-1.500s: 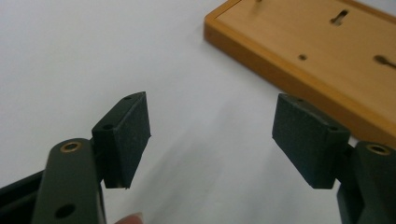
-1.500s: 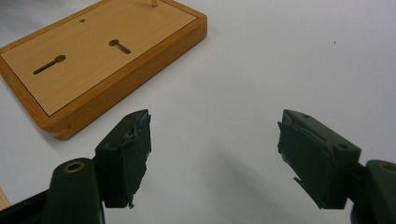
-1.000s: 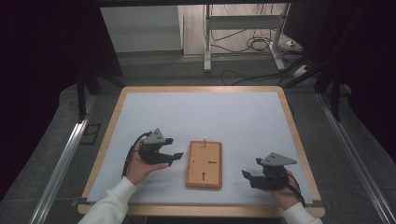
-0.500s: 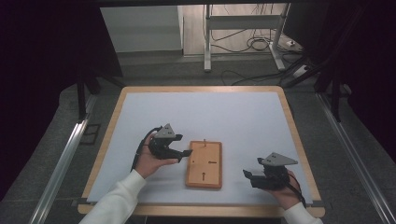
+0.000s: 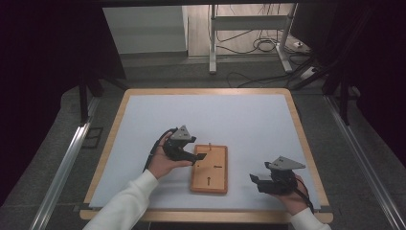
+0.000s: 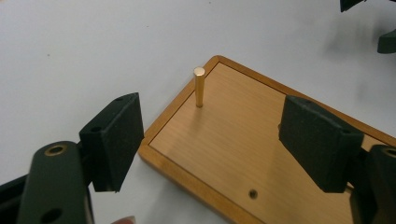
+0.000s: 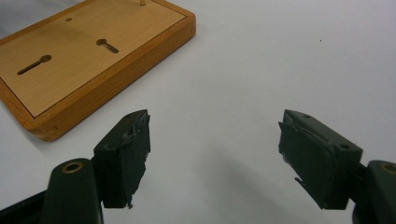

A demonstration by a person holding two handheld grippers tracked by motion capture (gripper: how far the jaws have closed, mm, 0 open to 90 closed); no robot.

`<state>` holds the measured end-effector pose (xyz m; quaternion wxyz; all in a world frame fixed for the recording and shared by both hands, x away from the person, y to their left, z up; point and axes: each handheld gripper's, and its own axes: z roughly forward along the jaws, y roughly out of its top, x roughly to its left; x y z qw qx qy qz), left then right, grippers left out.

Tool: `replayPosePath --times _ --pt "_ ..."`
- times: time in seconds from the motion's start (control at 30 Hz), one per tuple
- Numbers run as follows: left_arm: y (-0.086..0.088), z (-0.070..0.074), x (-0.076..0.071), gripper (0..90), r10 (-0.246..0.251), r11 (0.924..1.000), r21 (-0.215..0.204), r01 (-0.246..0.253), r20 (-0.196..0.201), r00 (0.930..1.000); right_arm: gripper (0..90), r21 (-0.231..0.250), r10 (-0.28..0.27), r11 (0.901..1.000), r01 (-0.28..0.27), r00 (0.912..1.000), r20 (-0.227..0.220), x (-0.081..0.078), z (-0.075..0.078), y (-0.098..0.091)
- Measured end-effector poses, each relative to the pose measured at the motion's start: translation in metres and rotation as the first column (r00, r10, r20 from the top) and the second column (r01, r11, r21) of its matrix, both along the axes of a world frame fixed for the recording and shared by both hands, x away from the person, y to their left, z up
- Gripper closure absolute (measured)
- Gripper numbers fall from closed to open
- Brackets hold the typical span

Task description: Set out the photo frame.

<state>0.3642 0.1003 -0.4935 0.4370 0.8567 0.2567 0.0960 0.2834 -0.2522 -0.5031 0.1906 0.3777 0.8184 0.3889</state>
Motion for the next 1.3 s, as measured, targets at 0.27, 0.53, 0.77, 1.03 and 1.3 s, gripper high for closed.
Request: replayPosePath --times 0.27,0.53,0.77,1.03,1.3 --pt "-0.018 -0.003 0.013 26.5 -0.007 0.9997 0.022 0.007 -0.007 1.0000 24.7 -0.002 0.003 1.0000 -0.003 1.0000 -0.003 0.000 -0.001 0.000" --pt "-0.026 -0.015 0.025 30.6 -0.003 0.9995 0.032 0.003 -0.024 0.9997 24.7 -0.009 0.006 0.9999 -0.006 0.9999 -0.008 0.000 -0.002 0.001" --pt "-0.029 -0.019 0.033 36.5 -0.024 0.9995 0.018 0.025 -0.038 0.9990 24.7 -0.015 0.012 0.9998 -0.012 0.9999 -0.008 0.000 -0.003 0.002" --pt "-0.035 -0.023 0.034 47.5 -0.040 0.9988 0.026 0.041 -0.034 0.9986 24.7 -0.024 0.017 0.9996 -0.017 0.9999 -0.004 0.000 -0.004 0.003" --pt "-0.039 -0.028 0.035 64.8 -0.047 0.9982 0.034 0.049 -0.042 0.9980 24.7 -0.028 0.016 0.9995 -0.016 0.9999 -0.006 0.000 -0.004 0.003"
